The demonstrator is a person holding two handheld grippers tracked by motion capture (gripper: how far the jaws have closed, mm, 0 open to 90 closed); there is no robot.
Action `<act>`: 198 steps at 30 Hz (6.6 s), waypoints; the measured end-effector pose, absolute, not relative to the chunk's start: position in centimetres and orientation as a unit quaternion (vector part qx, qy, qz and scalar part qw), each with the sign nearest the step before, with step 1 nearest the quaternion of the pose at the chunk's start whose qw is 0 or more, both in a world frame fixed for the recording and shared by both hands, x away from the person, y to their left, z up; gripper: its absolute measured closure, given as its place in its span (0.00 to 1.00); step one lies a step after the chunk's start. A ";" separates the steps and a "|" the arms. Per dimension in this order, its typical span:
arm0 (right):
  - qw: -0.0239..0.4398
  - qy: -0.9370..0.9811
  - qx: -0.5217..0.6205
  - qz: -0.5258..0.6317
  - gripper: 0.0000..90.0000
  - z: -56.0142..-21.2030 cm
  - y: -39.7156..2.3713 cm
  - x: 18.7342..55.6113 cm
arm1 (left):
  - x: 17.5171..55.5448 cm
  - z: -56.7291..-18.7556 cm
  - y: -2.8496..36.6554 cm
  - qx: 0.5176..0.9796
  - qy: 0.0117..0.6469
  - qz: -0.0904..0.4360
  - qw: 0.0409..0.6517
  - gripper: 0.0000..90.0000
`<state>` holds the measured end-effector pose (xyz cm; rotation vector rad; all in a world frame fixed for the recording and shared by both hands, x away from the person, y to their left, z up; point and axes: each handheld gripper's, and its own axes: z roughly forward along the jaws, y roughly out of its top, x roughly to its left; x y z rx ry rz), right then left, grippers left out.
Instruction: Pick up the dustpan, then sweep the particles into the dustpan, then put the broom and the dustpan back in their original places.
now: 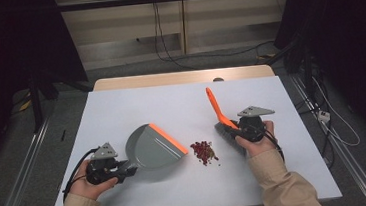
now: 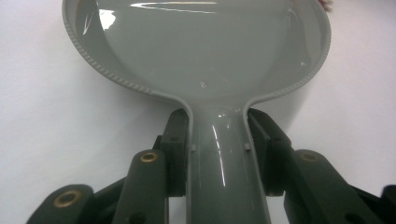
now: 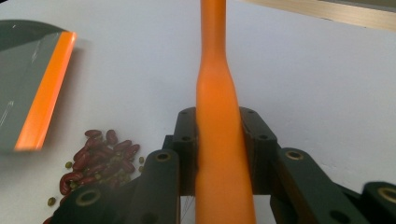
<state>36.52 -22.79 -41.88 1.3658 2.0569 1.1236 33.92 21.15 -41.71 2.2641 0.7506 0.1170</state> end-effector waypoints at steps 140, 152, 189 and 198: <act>0.256 0.718 0.481 0.433 0.78 -42.5 -15.8 35.1 | 32.3 -43.3 15.4 0.918 0.203 -0.030 0.339 0.69; 0.223 0.723 0.452 0.472 0.78 -43.0 -11.9 33.3 | 32.4 -43.5 14.8 0.915 0.209 -0.023 0.345 0.69; 0.251 0.685 0.491 0.476 0.78 -41.3 -19.0 34.9 | 33.4 -42.6 17.5 0.866 0.275 0.060 0.413 0.70; 0.242 0.677 0.503 0.480 0.78 -41.5 -19.9 35.2 | 34.0 -42.2 18.1 0.860 0.296 0.073 0.410 0.70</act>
